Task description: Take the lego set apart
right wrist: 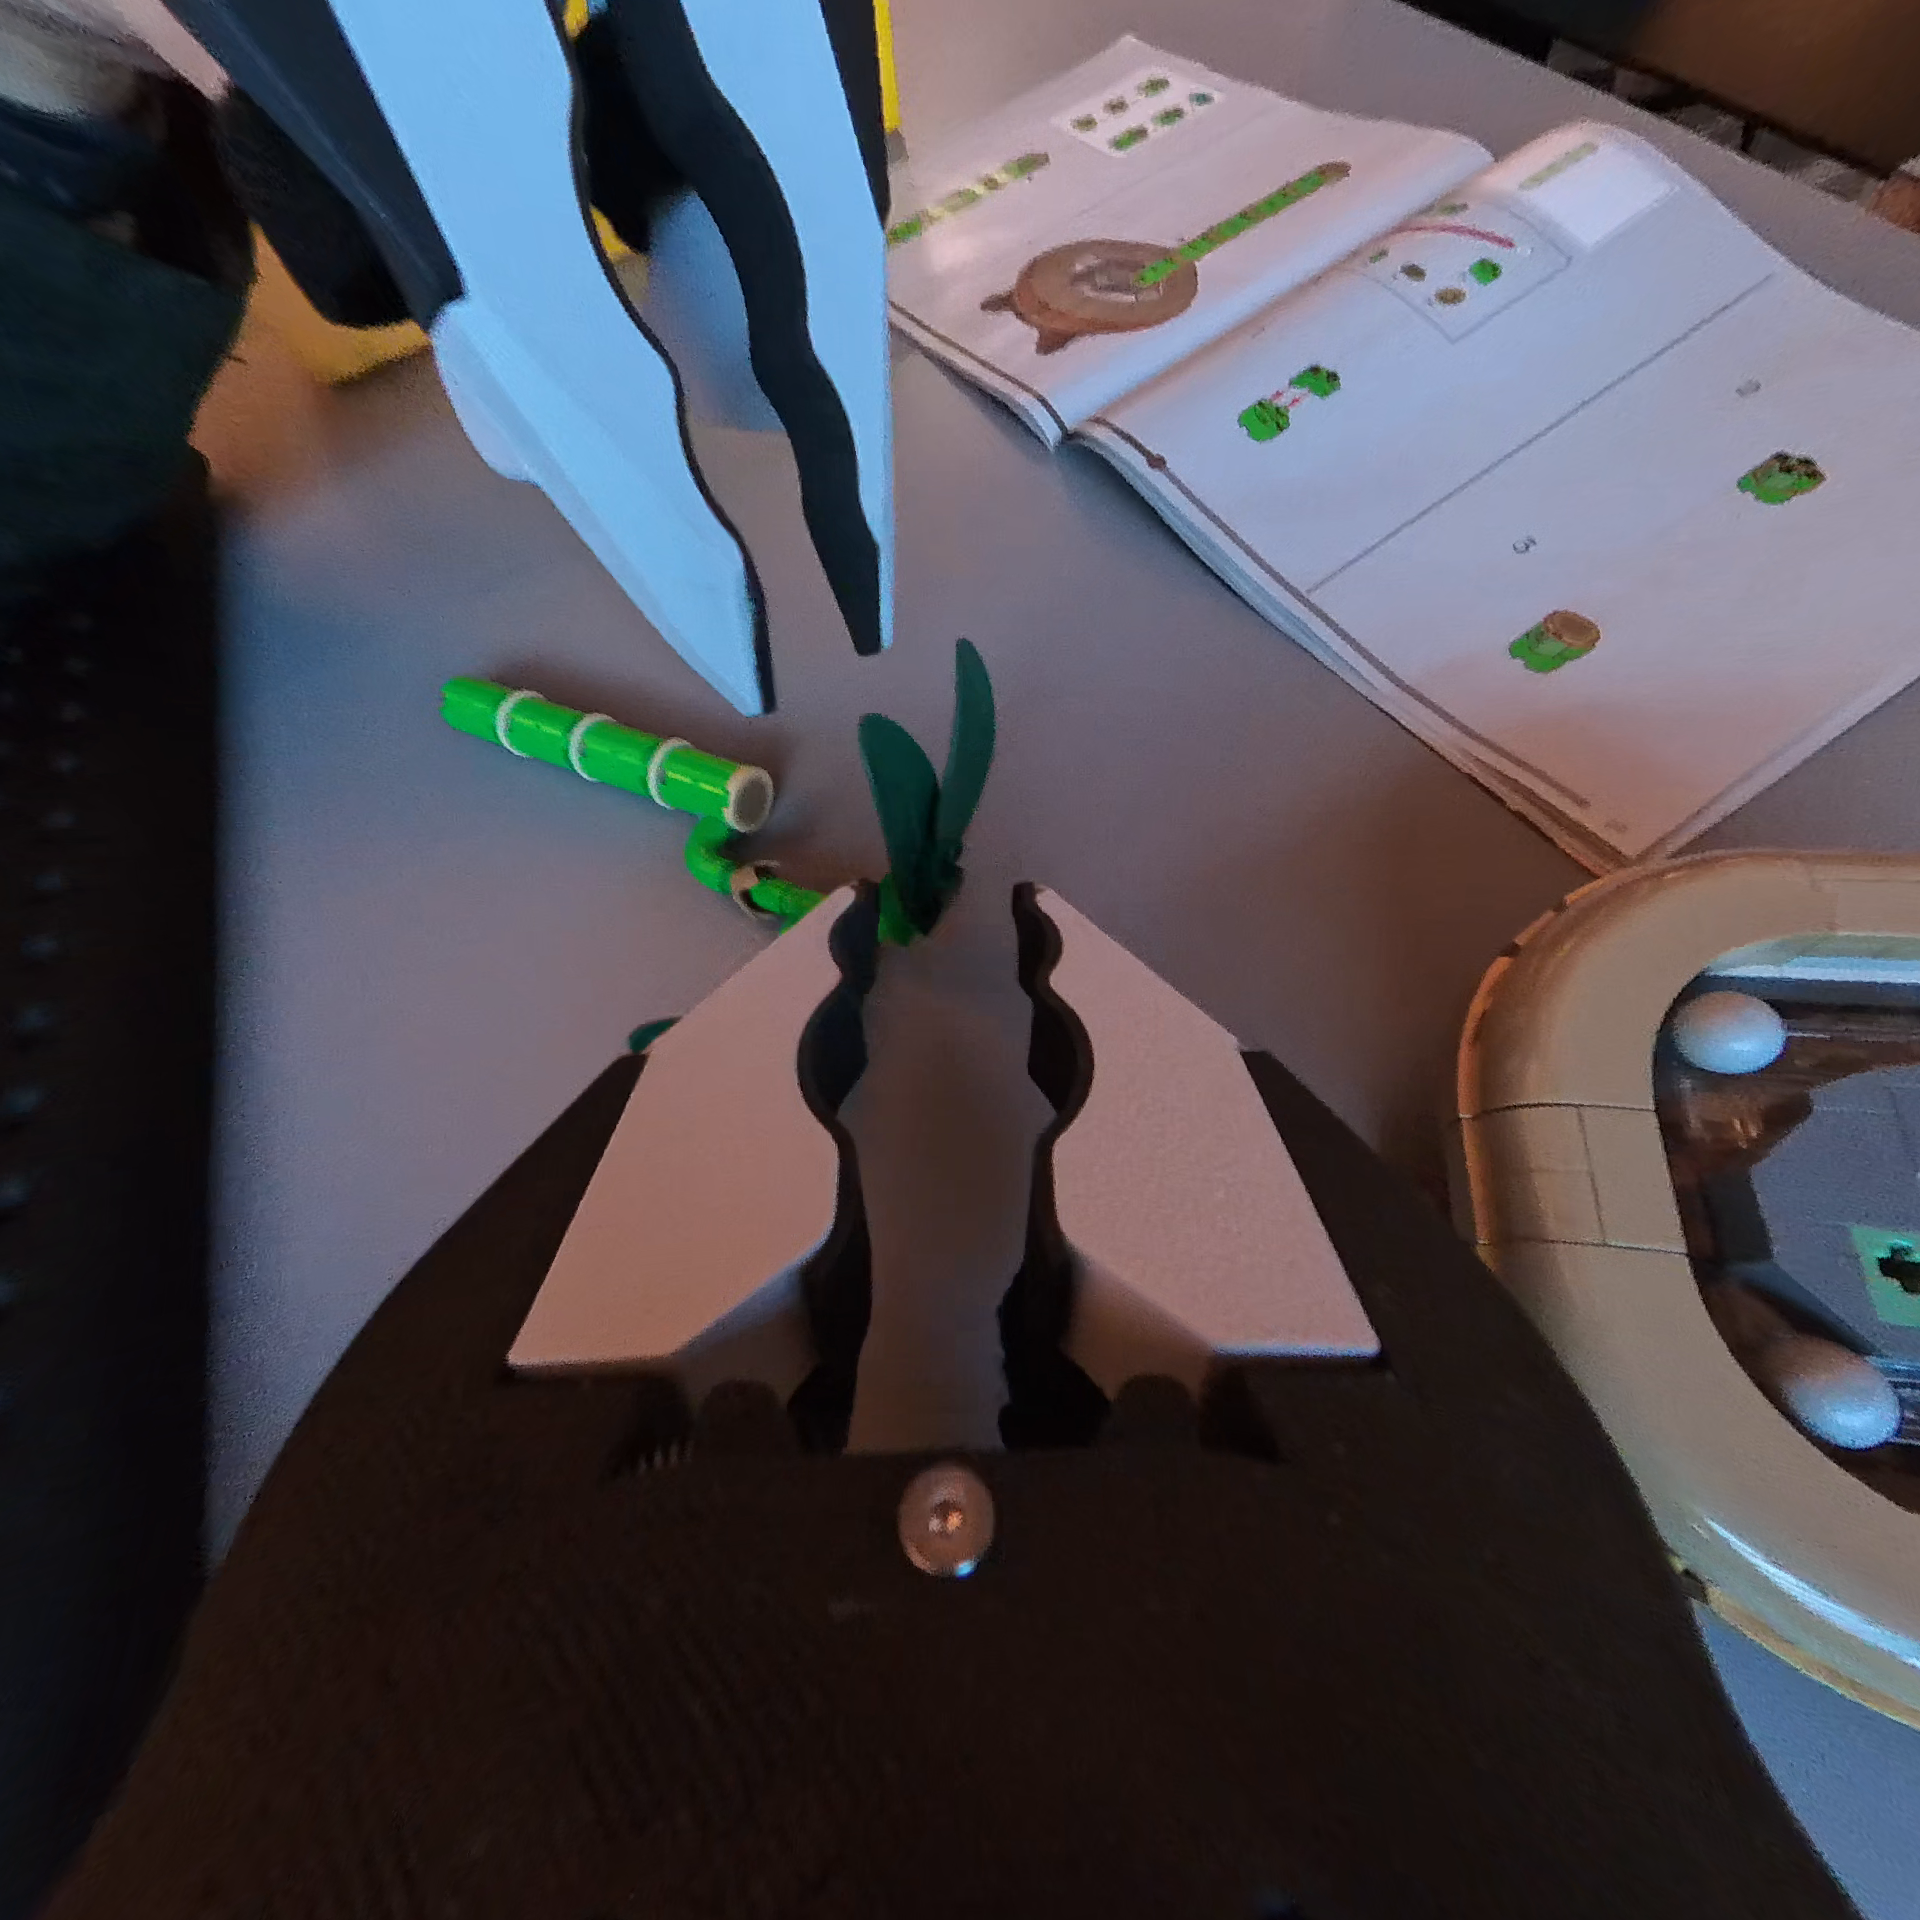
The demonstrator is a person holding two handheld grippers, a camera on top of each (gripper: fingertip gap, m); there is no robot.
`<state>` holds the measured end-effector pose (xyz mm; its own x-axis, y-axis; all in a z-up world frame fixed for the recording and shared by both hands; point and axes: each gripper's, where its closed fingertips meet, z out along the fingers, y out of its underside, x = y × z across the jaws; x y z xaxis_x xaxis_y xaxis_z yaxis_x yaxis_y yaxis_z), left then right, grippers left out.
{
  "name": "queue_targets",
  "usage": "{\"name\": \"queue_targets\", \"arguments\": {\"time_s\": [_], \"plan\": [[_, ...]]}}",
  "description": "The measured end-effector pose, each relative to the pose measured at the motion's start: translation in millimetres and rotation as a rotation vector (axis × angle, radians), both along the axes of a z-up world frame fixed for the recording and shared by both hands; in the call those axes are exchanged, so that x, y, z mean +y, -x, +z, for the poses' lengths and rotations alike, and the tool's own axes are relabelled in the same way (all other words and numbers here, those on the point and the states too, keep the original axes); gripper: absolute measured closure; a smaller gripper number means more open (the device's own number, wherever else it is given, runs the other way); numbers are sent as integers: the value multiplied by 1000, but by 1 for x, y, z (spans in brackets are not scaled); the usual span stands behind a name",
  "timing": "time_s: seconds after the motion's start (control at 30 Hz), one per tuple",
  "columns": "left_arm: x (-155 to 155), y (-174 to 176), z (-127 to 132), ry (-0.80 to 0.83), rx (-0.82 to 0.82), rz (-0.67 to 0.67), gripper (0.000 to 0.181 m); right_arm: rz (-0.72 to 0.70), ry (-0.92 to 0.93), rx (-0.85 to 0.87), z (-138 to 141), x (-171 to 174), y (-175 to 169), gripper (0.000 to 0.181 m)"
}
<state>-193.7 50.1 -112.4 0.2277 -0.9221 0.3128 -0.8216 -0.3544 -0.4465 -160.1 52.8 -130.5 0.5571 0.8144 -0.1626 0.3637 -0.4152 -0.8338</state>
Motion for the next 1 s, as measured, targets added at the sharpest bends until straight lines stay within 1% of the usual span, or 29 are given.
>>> {"name": "queue_targets", "arguments": {"time_s": [0.07,0.2,0.3,0.33,0.37,0.53,0.77,0.8,0.87,1.0], "plan": [[-4,-2,-6,23,10,-14,155,6,12,-31,-8,0,0,154],[-5,-14,-14,-37,-3,-50,158,22,58,-8,-12,-2,7,154],[-8,-14,-25,-67,37,-78,158,32,78,17,-11,-2,8,162],[-9,-13,-27,-65,48,-84,158,31,84,25,-11,-2,8,162],[-10,-13,-29,-57,49,-89,158,43,94,36,-10,-4,10,167],[-17,-17,-30,12,20,-99,158,32,140,64,-9,-4,8,168],[-13,-26,-37,-35,0,-100,159,-10,238,136,-8,-5,6,169],[-14,-27,-38,-39,1,-107,159,-11,241,135,-8,-5,6,169],[-17,-27,-39,-31,-9,-139,173,-6,246,132,-9,-6,6,168],[-25,-24,-40,-22,-16,-216,176,58,253,117,-10,-15,6,169]]}}
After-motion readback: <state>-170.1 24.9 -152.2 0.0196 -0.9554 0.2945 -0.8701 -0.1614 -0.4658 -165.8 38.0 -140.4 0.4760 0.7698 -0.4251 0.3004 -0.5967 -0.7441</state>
